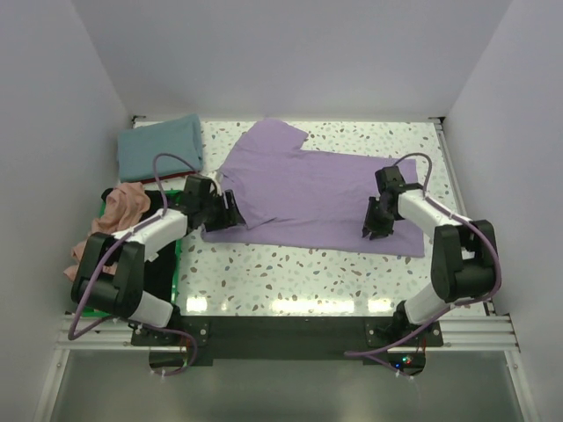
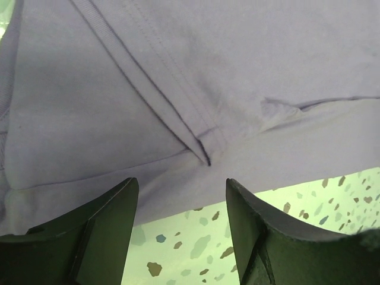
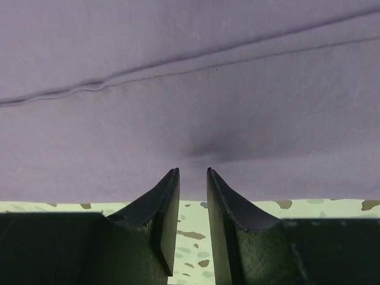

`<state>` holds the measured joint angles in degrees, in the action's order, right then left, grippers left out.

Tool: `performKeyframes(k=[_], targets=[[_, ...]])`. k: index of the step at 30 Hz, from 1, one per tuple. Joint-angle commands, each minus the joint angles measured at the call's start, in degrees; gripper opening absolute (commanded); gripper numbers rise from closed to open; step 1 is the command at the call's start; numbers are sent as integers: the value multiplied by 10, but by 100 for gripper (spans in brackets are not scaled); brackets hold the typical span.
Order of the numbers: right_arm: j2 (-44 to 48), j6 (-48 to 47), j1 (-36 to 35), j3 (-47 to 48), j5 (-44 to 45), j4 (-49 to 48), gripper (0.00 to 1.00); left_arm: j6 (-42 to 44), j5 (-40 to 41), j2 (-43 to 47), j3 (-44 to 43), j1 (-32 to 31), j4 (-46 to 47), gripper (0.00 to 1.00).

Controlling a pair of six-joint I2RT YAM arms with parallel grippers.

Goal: Fold and stack the t-shirts
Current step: Fold the tshirt

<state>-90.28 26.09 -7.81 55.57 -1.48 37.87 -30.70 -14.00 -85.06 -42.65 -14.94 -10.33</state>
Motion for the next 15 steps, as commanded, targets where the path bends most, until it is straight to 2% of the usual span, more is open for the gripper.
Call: performKeyframes(k=[1,5,15], targets=[[19,18,-2,-23,-9,-47,29,-14,-12,25,-15,-12,25,65],[4,15,-2,-40,-9,-60,29,-14,-2,13,-37,-33,18,65],[5,19,-2,-56,-15,-75,29,-12,38,-49,-74,-74,2,53]])
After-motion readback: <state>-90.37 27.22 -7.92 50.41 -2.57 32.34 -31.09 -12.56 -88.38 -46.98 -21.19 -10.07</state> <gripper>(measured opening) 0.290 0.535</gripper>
